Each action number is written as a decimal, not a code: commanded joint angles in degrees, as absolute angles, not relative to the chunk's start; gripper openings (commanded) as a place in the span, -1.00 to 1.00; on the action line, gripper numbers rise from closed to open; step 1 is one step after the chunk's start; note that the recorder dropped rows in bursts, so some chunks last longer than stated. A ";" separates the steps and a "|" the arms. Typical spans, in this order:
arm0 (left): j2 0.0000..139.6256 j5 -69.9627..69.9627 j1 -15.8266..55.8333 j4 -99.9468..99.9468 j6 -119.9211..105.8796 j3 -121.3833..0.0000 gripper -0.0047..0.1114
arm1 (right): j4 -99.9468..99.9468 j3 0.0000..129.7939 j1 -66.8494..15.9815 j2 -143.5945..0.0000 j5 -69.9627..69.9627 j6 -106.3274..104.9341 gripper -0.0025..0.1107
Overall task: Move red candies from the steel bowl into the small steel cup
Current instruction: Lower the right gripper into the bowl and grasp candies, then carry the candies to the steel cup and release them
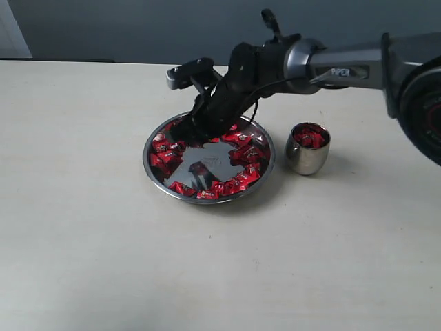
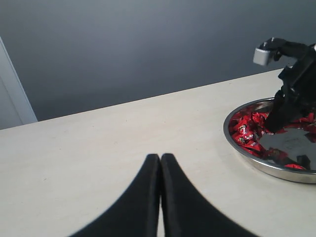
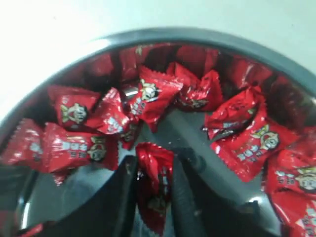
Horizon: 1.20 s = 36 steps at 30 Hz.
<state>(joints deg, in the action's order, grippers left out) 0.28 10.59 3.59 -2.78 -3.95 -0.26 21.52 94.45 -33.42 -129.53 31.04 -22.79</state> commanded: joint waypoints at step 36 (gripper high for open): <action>0.00 10.30 3.56 -2.66 -3.83 0.00 -0.89 | 14.86 64.29 -14.72 -104.58 28.09 -20.24 -0.89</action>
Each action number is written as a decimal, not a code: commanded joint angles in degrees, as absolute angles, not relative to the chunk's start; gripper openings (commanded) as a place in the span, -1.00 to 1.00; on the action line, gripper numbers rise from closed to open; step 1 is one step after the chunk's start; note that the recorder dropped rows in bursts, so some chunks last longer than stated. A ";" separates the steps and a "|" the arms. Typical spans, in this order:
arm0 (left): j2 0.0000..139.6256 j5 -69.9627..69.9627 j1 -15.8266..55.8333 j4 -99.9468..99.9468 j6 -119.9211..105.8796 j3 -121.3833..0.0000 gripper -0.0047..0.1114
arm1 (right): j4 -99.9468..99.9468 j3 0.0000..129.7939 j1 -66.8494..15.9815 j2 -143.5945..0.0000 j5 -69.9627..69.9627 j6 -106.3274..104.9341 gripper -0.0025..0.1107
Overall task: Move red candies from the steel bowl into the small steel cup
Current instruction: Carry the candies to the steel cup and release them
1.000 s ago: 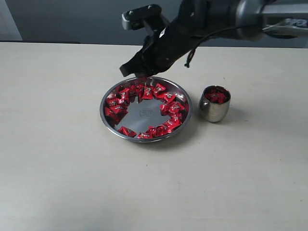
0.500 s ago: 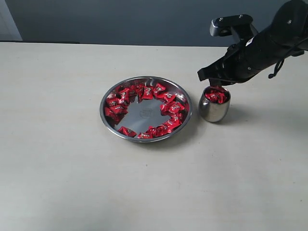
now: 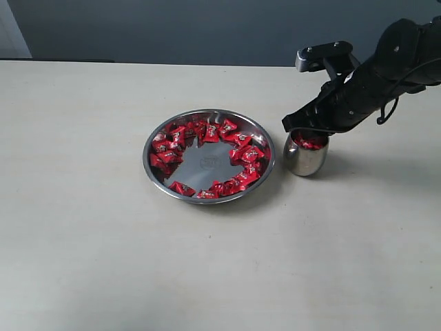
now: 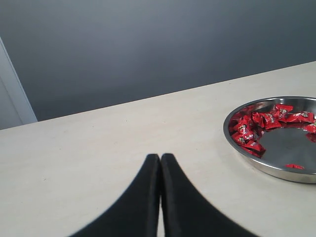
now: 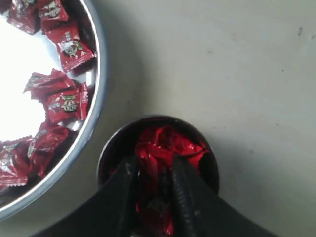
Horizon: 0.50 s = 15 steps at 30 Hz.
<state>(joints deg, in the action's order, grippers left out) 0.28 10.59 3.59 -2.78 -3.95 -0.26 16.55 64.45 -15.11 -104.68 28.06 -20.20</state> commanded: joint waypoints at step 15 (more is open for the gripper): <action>0.00 10.30 3.56 -2.66 -3.83 0.00 -0.89 | 15.04 64.29 -14.72 -102.68 27.24 -20.24 -0.30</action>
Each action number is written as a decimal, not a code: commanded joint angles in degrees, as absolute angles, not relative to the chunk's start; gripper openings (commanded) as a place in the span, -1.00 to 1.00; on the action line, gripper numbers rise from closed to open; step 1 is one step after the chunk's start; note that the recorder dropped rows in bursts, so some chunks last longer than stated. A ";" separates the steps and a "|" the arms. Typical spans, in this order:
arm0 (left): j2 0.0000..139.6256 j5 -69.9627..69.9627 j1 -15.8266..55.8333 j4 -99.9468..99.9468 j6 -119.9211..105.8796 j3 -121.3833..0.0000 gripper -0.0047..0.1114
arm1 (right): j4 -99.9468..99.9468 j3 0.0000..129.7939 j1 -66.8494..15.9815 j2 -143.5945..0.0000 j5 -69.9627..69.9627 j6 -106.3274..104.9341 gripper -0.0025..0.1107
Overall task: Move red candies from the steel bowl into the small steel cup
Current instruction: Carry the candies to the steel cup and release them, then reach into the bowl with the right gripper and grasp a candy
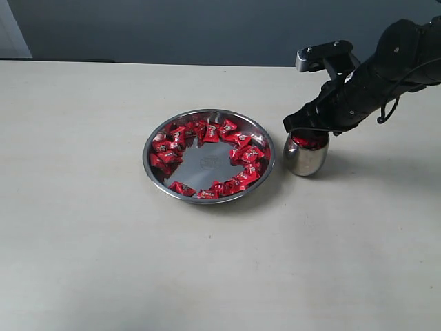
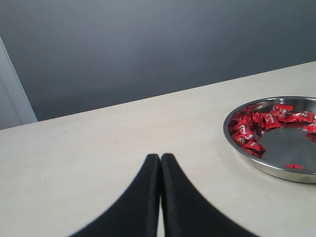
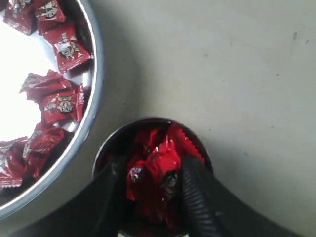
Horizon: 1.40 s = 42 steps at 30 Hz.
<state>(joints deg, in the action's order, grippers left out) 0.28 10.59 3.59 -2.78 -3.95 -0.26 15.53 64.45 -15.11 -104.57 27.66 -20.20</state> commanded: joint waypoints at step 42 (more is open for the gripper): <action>0.00 10.42 3.56 -2.66 -3.83 0.00 -0.89 | 37.61 84.60 -36.27 -122.29 17.06 -35.93 -0.11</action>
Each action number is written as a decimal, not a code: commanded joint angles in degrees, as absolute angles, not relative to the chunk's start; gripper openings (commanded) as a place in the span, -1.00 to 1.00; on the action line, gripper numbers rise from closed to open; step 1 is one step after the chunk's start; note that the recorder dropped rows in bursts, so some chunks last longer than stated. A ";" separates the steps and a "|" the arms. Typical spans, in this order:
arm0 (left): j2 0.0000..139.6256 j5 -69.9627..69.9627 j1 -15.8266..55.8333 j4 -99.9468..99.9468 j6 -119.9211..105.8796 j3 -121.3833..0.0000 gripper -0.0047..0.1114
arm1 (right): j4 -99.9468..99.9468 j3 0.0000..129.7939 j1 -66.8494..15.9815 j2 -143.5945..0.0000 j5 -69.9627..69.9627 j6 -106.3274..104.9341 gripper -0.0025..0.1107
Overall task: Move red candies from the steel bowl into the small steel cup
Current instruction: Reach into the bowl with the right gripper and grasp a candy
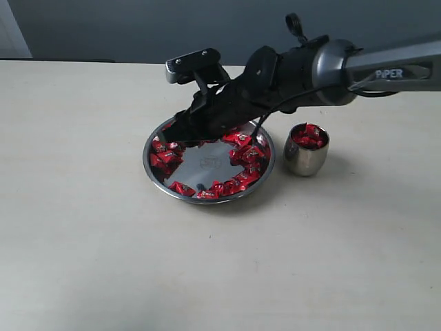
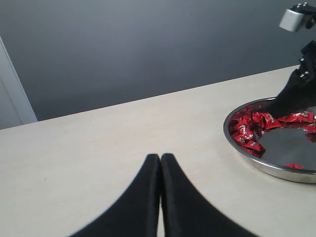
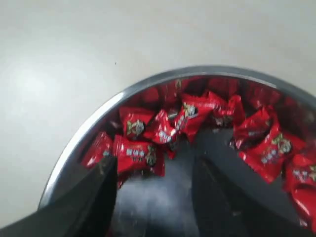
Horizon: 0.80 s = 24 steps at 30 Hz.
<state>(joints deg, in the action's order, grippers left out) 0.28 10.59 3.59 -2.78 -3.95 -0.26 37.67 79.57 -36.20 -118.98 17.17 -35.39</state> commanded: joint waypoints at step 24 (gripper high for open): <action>0.00 10.32 3.56 -2.66 -3.83 0.00 -0.89 | 37.69 95.78 -35.24 -135.45 14.20 -32.48 -0.17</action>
